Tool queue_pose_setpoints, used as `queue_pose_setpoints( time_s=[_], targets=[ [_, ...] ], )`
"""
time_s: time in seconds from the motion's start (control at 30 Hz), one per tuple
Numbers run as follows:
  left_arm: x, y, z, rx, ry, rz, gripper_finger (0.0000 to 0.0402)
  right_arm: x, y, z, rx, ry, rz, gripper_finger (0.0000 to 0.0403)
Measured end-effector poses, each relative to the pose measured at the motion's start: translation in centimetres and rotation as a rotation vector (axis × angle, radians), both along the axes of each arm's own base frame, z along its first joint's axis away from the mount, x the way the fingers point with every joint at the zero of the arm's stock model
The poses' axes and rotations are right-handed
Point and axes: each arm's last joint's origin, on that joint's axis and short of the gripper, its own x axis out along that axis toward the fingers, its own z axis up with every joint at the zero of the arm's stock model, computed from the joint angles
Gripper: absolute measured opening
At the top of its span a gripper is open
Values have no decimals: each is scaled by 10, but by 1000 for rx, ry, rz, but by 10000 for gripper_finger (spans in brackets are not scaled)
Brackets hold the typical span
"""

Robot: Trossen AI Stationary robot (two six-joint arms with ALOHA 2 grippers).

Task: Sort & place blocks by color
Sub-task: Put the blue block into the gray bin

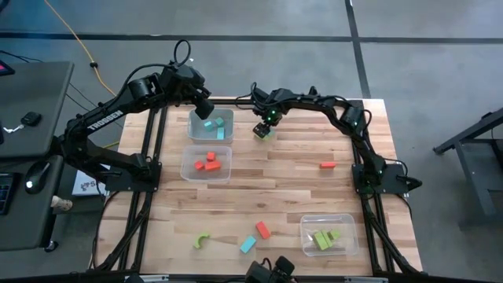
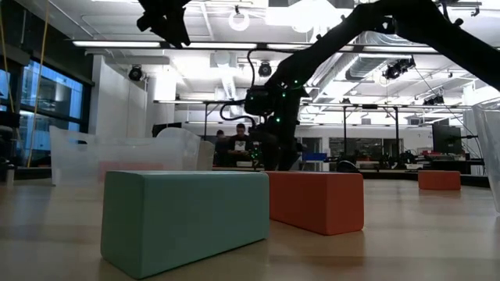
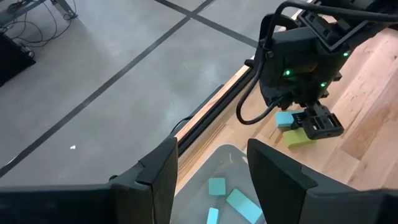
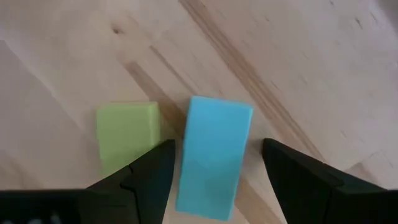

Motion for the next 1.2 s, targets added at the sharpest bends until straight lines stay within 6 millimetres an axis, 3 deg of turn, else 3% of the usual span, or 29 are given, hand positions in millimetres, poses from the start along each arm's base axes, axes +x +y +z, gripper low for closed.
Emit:
queue_pose_setpoints(
  time_s=[0.3,0.6,0.83,0.93,1.2],
  targets=[
    [0,0,0,0,0,1,166,0,1,-3,7,24,-8,218],
    [0,0,0,0,0,0,166,-2,1,-2,20,36,-8,102],
    [0,0,0,0,0,0,167,-4,3,3,42,25,1,101],
    [0,0,0,0,-1,0,167,-6,7,12,80,7,2,101],
    [1,-1,0,-35,-31,-34,168,-11,13,64,43,-149,33,101]
  ],
)
